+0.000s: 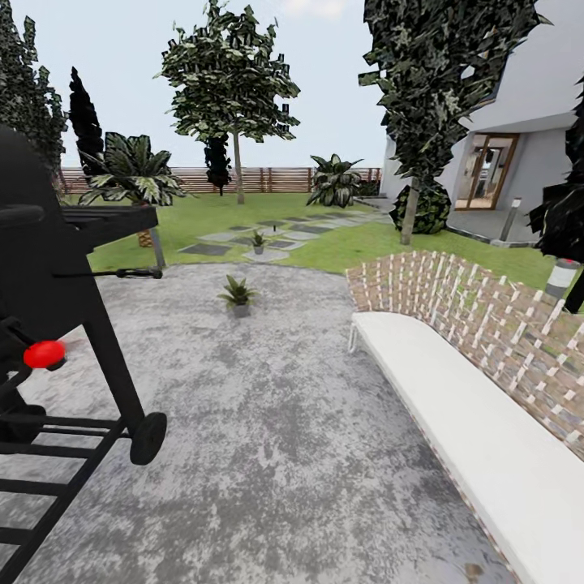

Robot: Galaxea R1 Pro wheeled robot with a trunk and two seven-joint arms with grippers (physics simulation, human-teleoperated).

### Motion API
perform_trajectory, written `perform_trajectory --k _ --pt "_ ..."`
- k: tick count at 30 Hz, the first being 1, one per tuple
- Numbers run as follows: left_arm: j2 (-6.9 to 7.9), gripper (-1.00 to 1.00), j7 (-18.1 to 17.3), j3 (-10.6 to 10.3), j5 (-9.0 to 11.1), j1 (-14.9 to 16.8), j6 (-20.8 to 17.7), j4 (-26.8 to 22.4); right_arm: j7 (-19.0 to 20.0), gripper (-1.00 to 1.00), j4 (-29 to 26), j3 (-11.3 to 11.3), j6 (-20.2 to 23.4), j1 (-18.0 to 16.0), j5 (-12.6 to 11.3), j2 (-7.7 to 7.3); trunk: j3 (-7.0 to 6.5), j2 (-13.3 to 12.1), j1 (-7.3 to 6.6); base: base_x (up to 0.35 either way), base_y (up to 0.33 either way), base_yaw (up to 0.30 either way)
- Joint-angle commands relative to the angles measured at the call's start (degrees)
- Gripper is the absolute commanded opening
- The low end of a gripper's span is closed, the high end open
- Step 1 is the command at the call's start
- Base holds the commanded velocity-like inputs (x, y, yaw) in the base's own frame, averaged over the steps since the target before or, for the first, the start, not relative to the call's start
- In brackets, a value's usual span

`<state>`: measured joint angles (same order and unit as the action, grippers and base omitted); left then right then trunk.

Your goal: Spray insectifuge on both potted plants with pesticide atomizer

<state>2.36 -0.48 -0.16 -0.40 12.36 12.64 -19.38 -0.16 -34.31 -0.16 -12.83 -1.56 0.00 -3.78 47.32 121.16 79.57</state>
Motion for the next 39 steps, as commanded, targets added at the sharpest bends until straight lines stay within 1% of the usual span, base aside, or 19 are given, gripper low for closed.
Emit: perform_trajectory --k 1,39 --pt "0.01 1.0 0.0 0.0 0.0 0.0 0.2 0.0 0.0 1.0 0.0 0.0 -0.2 0.0 0.0 0.0 0.05 0.0 0.03 0.339 0.0 0.0" --pt "0.01 1.0 0.0 0.0 0.0 0.0 0.2 0.0 0.0 1.0 0.1 0.0 -0.2 0.0 0.0 0.0 0.05 0.0 0.03 0.339 0.0 0.0"
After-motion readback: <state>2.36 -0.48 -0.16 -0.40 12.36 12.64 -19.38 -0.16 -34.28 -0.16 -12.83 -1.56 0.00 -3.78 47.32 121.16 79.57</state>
